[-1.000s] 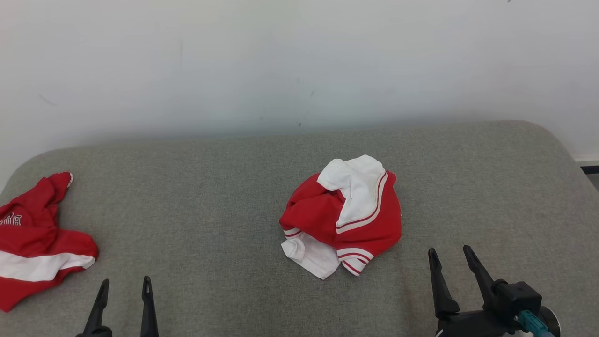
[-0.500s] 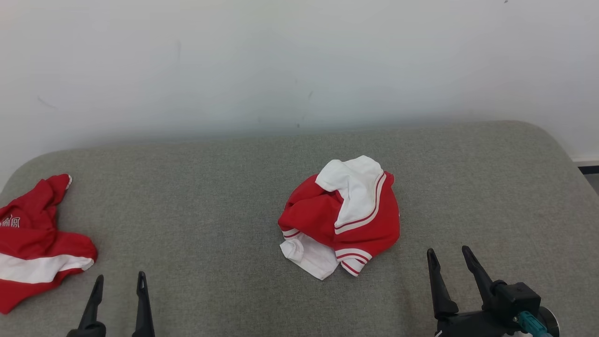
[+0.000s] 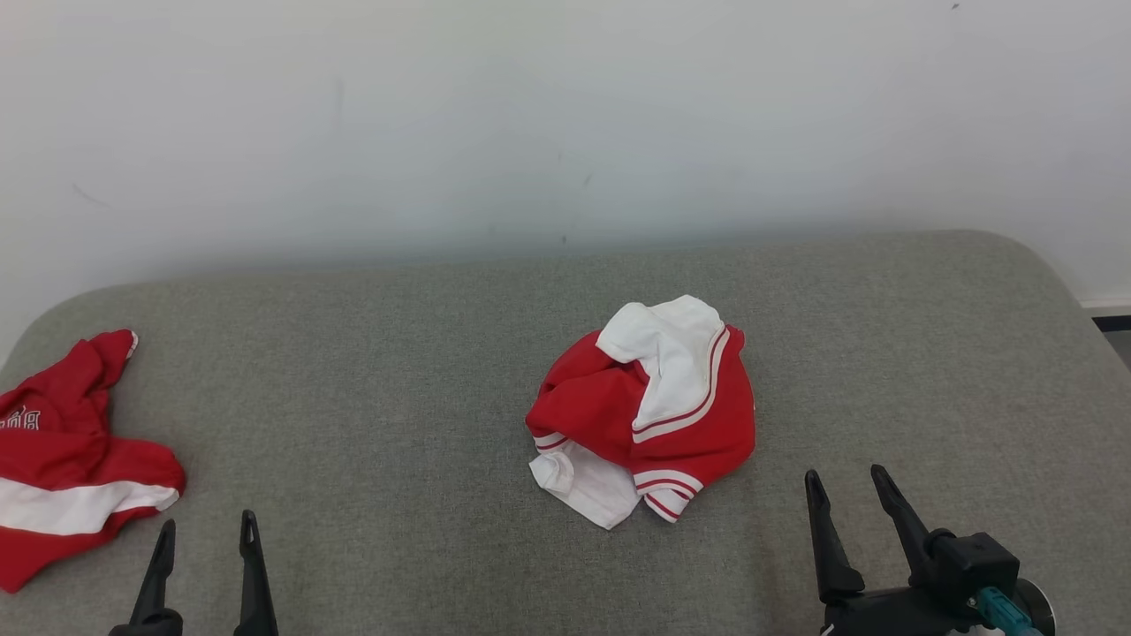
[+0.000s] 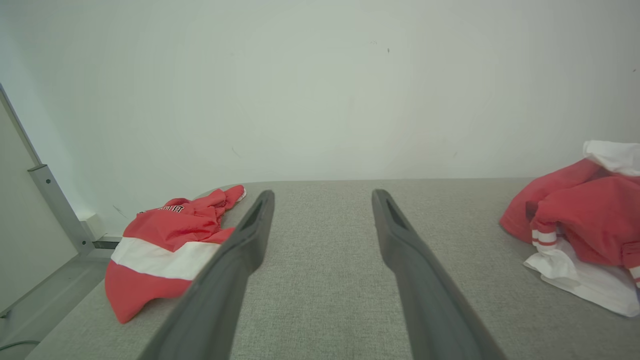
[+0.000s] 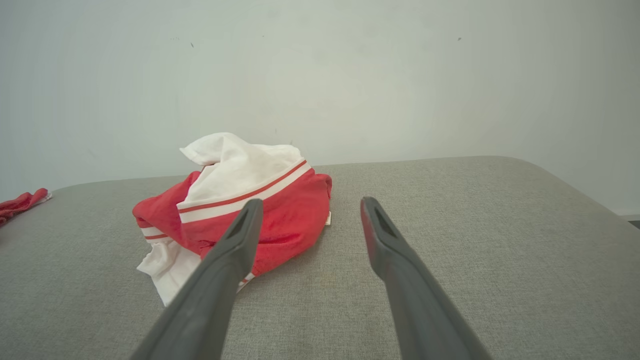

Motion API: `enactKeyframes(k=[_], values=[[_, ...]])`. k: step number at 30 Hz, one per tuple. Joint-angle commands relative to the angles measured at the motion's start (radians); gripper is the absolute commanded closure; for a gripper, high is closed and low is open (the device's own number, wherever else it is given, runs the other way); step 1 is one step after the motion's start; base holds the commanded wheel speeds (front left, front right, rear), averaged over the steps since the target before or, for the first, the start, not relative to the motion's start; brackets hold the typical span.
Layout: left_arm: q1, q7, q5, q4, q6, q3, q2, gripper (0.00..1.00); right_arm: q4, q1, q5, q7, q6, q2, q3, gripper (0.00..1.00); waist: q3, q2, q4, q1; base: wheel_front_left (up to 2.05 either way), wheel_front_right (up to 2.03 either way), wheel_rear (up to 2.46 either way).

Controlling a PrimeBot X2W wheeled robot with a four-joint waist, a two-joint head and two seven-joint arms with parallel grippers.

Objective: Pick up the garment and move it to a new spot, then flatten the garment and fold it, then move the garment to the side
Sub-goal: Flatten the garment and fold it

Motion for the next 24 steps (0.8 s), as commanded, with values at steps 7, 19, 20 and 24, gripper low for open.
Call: enactKeyframes(k=[7,19,20,24], values=[[0.014,-0.004,0.009,-0.005,0.004,0.004,-0.004,0.0,0.0,0.009,-0.003,0.0,-0.002,0.001,-0.001,0.0,0.0,0.0,0.003,-0.0001,0.0,0.0,0.0],[-0.008,-0.003,0.008,0.004,-0.005,-0.01,-0.006,0.0,0.014,-0.06,-0.025,0.035,-0.002,0.001,0.036,0.0,0.019,0.0,0.026,-0.0001,0.0,0.0,0.0],[-0.014,-0.004,0.007,0.006,-0.006,-0.011,-0.006,0.0,0.021,-0.079,-0.032,0.04,-0.002,0.001,0.044,0.0,0.022,0.0,0.03,-0.0001,0.0,0.0,0.0],[-0.034,-0.004,0.01,0.015,-0.012,-0.023,-0.013,0.0,0.063,-0.174,-0.056,0.068,-0.002,0.001,0.075,0.0,0.04,0.0,0.049,-0.0001,0.0,0.0,0.0]])
